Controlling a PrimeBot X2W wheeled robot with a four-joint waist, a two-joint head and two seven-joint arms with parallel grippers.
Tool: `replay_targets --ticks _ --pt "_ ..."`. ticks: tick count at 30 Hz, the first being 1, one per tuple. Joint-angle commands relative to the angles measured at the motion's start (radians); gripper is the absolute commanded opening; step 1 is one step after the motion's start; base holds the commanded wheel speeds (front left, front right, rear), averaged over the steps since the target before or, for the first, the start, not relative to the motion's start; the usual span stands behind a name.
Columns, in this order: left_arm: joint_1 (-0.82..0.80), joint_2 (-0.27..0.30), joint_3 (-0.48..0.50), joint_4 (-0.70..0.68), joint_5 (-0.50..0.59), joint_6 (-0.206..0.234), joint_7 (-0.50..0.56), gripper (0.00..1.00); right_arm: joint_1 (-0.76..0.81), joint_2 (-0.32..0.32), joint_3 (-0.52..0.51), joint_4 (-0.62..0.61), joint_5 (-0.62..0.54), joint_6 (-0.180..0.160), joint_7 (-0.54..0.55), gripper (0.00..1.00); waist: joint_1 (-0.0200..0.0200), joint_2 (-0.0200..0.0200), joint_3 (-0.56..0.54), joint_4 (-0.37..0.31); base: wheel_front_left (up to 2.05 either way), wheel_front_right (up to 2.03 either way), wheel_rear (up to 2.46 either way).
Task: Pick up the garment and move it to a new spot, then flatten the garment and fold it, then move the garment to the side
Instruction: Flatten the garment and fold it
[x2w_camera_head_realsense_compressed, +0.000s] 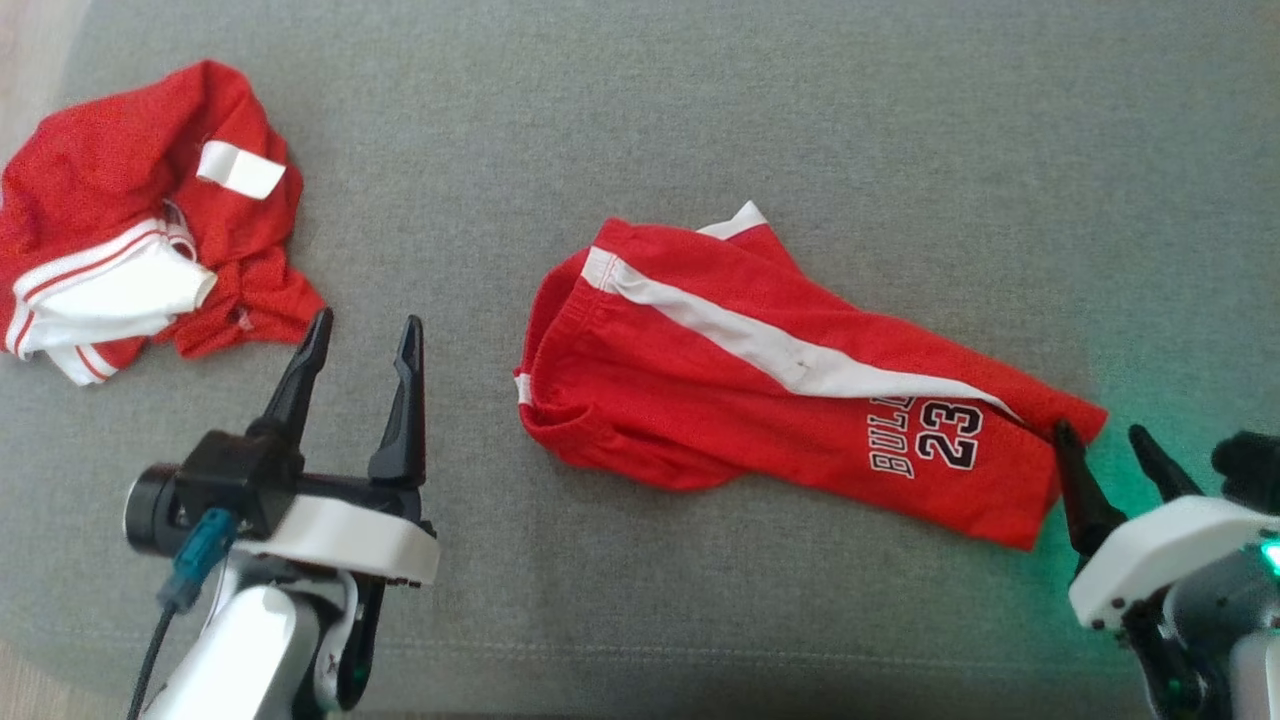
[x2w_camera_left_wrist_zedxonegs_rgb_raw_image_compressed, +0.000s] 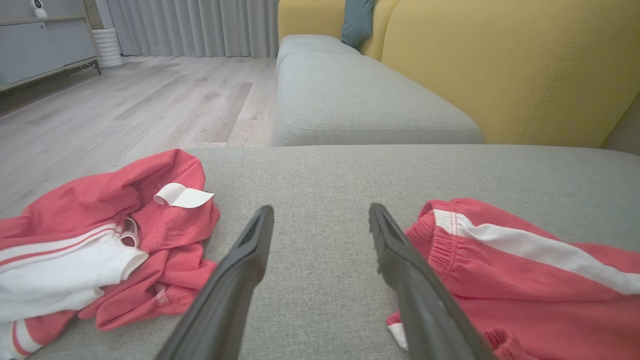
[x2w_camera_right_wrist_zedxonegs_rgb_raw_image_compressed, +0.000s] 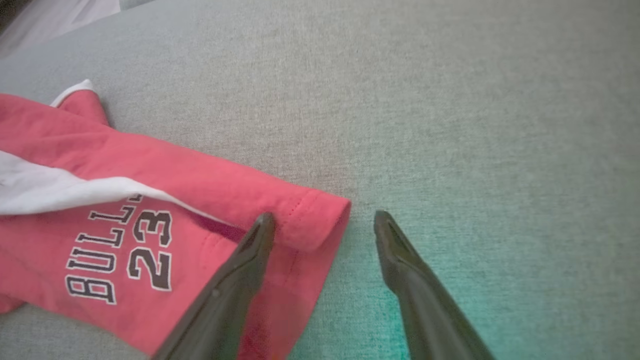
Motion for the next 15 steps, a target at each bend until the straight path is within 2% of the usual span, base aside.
replay_targets --ticks 1,7,8,10,15 --pt "-0.044 0.017 0.039 -0.024 0.0 -0.001 -0.009 1.0 -0.033 -0.016 0.02 -0.032 0.008 0.004 0.002 1.0 -0.0001 0.0 0.005 0.003 0.0 0.0 0.0" --pt "-0.061 0.009 0.037 -0.013 0.004 -0.011 -0.014 1.0 -0.077 -0.023 0.036 -0.003 0.034 0.004 0.058 1.0 -0.0001 0.0 0.029 0.007 0.0 0.0 0.0" --pt "-0.064 0.007 0.037 -0.012 0.004 -0.013 -0.015 1.0 -0.084 -0.024 0.038 0.001 0.039 0.004 0.064 0.87 -0.0001 0.0 0.033 0.009 0.0 0.0 0.0" --pt "-0.07 0.004 0.036 -0.007 0.006 -0.017 -0.016 1.0 -0.095 -0.026 0.034 0.004 0.044 0.004 0.068 0.0 -0.0001 0.0 0.039 0.012 0.0 0.0 0.0" --pt "-0.077 -0.006 0.035 0.003 0.011 -0.022 -0.019 1.0 -0.11 -0.036 0.016 -0.028 0.053 0.004 0.032 0.0 -0.0001 0.0 0.041 0.018 0.0 0.0 0.0"
